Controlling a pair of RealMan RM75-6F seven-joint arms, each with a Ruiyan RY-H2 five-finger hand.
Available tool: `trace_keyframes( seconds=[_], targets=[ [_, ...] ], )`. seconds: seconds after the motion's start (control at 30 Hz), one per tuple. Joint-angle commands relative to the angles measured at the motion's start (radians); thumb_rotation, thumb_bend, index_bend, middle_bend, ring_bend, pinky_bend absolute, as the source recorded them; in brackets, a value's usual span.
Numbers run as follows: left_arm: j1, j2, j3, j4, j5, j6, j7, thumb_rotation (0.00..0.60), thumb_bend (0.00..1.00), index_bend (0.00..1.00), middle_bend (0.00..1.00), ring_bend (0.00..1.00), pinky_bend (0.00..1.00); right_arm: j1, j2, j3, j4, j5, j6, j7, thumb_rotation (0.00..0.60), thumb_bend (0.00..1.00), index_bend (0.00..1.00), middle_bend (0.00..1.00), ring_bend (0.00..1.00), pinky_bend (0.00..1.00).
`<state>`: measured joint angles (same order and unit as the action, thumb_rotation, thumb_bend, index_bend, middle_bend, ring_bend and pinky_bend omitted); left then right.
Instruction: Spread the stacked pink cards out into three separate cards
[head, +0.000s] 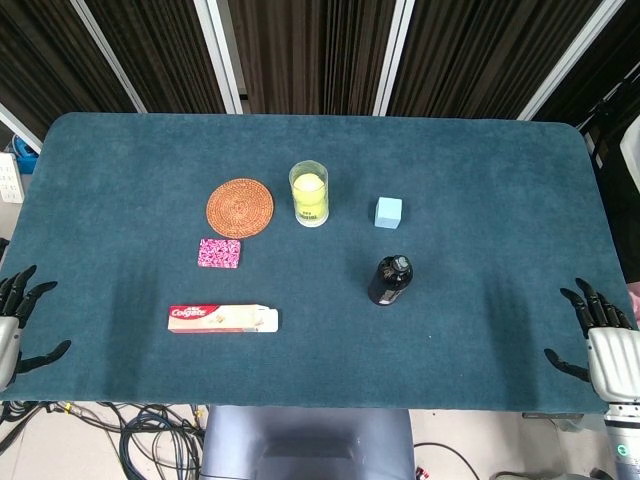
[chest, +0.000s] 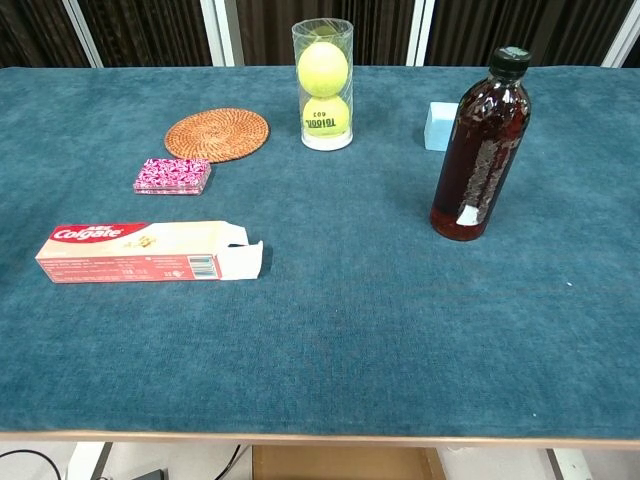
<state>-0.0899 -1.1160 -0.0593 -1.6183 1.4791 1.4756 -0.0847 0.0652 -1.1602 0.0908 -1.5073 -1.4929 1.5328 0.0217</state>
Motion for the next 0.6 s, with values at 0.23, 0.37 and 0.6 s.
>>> trace_keyframes(
  seconds=[0.23, 0.37, 0.6],
  targets=[
    [-0.177, 0.105, -0.107, -0.135, -0.114, -0.232, 0.135, 0.600, 0.15, 0.27, 0.09, 0.00, 0.00, -0.001, 0.006, 0.000, -0.005, 0.005, -0.007, 0.008, 0.600, 0.11, 0.16, 0.06, 0.12, 0.24],
    [-0.306, 0.159, -0.167, -0.179, -0.234, -0.445, 0.128, 0.600, 0.15, 0.27, 0.09, 0.00, 0.00, -0.001, 0.007, 0.000, -0.007, 0.005, -0.008, 0.006, 0.600, 0.11, 0.16, 0.06, 0.12, 0.24],
    [-0.563, 0.132, -0.206, -0.064, -0.485, -0.802, 0.209, 0.600, 0.16, 0.29, 0.09, 0.00, 0.00, 0.004, 0.003, 0.003, -0.006, 0.021, -0.026, -0.009, 0.600, 0.11, 0.16, 0.06, 0.12, 0.24]
  ],
)
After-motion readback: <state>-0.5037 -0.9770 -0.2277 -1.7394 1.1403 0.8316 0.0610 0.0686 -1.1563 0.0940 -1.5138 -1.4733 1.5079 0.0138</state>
